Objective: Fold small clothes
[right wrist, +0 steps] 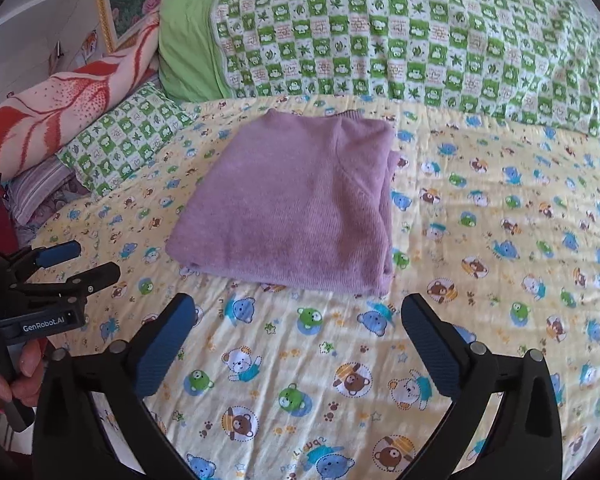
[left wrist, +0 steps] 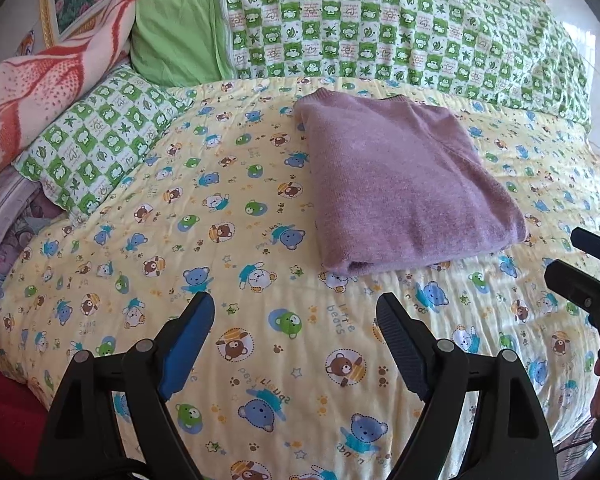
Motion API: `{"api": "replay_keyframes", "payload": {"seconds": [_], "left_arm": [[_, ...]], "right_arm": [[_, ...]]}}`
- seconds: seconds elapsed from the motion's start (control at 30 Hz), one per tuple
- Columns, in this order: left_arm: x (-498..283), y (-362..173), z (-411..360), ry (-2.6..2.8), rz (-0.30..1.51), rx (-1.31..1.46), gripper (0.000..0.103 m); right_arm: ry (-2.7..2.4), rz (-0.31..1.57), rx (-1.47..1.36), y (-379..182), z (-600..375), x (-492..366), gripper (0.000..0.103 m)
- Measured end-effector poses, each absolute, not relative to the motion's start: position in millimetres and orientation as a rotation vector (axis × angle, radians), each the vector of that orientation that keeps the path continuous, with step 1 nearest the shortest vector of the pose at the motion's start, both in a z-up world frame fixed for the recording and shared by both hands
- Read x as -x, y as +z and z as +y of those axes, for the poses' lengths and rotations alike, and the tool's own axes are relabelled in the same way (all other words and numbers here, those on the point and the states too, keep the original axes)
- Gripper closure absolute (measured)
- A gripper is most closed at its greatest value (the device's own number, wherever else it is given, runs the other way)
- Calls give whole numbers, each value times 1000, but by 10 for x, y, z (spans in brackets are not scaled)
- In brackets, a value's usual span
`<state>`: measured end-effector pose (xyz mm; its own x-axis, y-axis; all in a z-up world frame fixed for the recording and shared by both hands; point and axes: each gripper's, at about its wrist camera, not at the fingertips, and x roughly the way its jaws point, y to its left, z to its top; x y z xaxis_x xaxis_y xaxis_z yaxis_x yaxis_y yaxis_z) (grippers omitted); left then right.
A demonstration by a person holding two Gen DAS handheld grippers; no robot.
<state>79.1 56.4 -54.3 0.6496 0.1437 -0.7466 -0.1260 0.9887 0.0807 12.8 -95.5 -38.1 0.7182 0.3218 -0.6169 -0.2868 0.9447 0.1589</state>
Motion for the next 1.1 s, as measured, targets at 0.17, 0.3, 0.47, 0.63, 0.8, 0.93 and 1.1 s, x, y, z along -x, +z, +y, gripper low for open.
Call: {"api": "replay_keyframes", "payload": {"seconds": [0.17,0.3,0.47,0.63,0.8,0.93,1.1], "left_arm": [[-865,-589,588,121,847,24,18],[-919,-612,579,106,841,38,18],[-995,-674,534,96,851,31,18],[-1054,-752,497,97,865,17,18],[-1094,-813,508,113,868,14,17],[-1119,-836,520,126,865,11,17],[-1149,-842,539,135,864,8,17]], "right_arm": [[334,705,-34,-434,-931,-173,0],[330,712,-33,-488,-936,-222,0],[322,724,-53,-543,-945,-282,0],[317,739,-54,-589,-930,-354,0],[316,740,-54,-641,-908,-396,0],[316,745,-49,-705,-891,-443,0],[316,755,-48,-743,-867,-482,0]]}}
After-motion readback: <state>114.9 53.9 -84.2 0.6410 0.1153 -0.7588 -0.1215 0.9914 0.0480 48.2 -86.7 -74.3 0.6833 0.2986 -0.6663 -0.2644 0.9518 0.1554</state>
